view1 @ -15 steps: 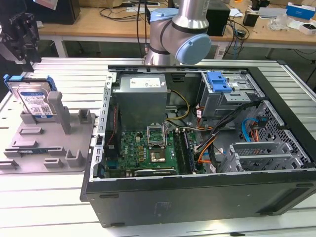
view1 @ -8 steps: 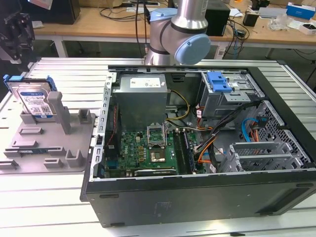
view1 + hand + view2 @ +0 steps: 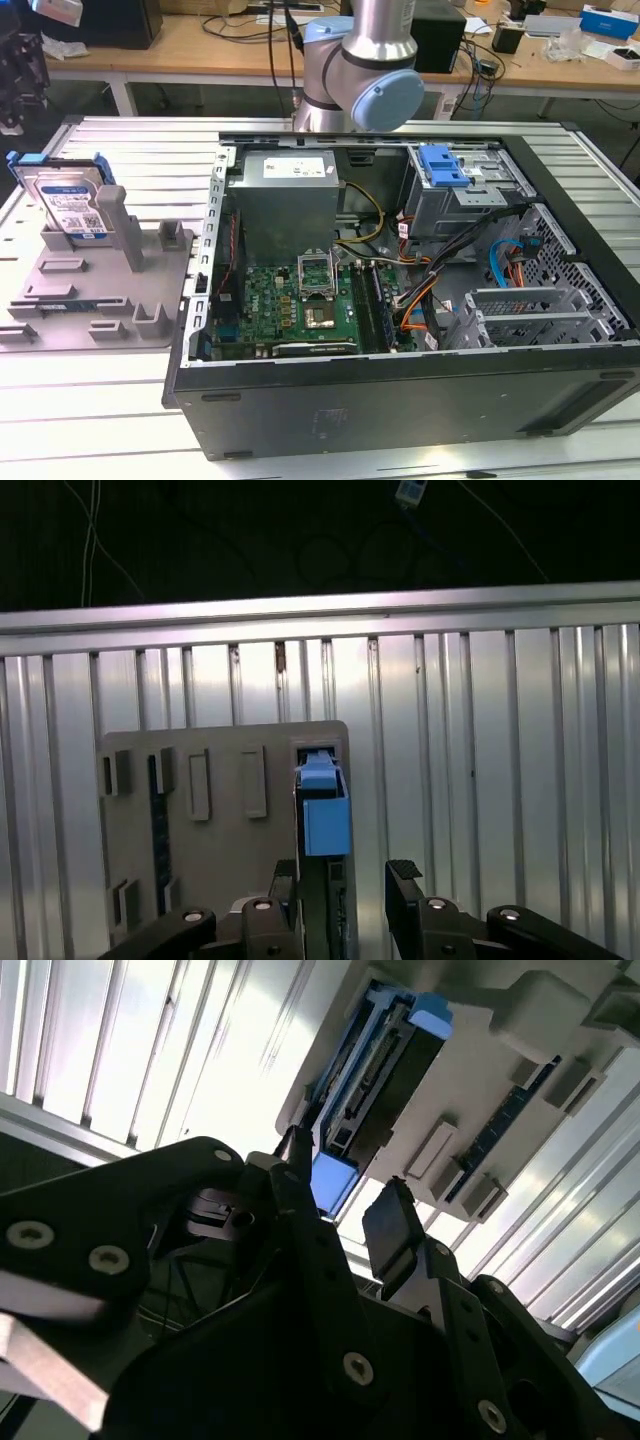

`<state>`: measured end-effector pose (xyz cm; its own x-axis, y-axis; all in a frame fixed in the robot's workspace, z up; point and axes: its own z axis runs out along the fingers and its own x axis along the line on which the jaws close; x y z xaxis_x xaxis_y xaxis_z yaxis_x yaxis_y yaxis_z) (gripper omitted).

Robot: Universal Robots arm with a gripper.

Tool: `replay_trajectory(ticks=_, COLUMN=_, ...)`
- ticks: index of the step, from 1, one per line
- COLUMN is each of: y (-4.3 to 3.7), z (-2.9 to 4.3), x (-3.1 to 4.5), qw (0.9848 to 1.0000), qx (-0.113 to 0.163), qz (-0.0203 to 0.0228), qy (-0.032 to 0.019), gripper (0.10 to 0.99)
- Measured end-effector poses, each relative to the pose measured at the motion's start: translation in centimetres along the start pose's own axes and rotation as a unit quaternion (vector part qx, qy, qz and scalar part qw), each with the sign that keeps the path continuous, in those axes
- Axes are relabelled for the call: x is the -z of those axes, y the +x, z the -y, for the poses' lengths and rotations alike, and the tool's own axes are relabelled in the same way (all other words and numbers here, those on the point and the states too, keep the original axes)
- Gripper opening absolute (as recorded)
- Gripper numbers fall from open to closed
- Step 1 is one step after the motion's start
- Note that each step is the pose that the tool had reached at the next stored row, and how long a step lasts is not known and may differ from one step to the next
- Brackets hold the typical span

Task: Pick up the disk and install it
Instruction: 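Pick up the disk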

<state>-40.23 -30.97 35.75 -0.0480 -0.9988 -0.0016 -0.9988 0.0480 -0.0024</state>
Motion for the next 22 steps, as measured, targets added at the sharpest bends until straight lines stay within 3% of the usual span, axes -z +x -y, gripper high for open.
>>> replay_trajectory(ticks=6, y=0.03, z=-0.55, x=-0.63, qw=0.9998, qx=0.020, qz=-0.0002, qy=-0.0023, gripper=0.482)
replay_trajectory(ticks=12, y=0.10, z=-0.84, x=-1.28, qw=0.9993, qx=0.037, qz=-0.0004, qy=-0.0081, gripper=0.482)
replay_trajectory(ticks=22, y=0.39, z=-0.80, x=-1.46, qw=0.9994, qx=0.035, qz=-0.0003, qy=-0.0082, gripper=0.482)
